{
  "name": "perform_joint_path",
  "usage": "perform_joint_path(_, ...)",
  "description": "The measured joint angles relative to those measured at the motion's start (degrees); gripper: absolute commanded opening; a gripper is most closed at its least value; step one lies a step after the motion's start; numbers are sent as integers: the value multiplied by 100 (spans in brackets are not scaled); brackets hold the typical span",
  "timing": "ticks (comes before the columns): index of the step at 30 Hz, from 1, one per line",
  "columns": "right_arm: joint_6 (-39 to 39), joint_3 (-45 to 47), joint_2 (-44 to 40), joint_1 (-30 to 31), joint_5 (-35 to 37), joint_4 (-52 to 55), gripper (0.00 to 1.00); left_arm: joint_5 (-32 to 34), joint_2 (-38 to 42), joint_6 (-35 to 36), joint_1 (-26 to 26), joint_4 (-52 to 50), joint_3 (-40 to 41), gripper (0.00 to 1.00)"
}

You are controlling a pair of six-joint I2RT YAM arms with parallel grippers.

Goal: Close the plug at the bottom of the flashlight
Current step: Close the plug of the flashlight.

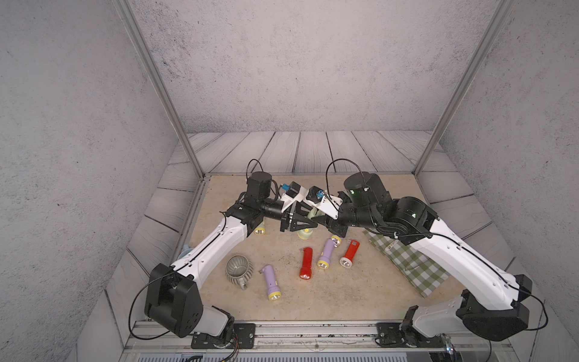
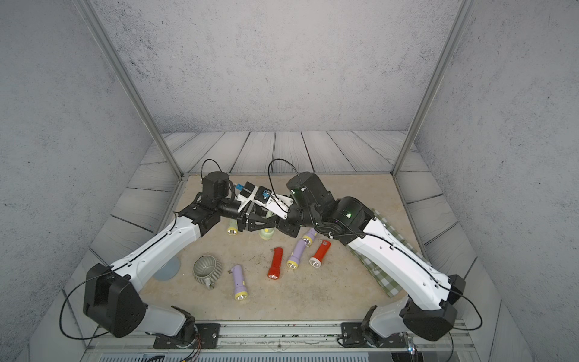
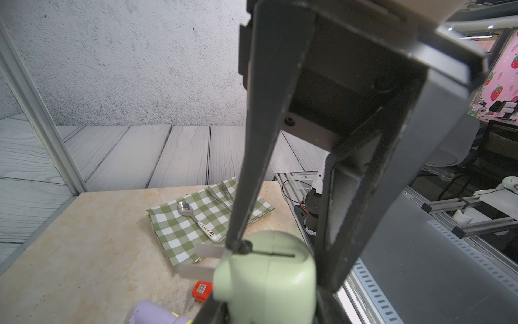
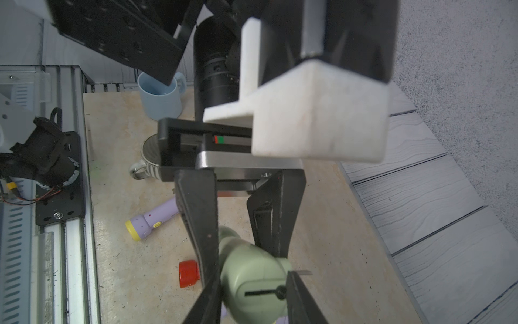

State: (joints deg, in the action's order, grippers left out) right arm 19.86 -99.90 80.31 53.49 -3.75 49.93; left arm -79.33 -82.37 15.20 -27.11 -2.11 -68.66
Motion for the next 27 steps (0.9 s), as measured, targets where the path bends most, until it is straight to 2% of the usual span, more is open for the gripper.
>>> perform_joint_path(27, -92, -74, 210, 103, 116, -118, 8, 205, -61, -55, 179, -249, 0, 0)
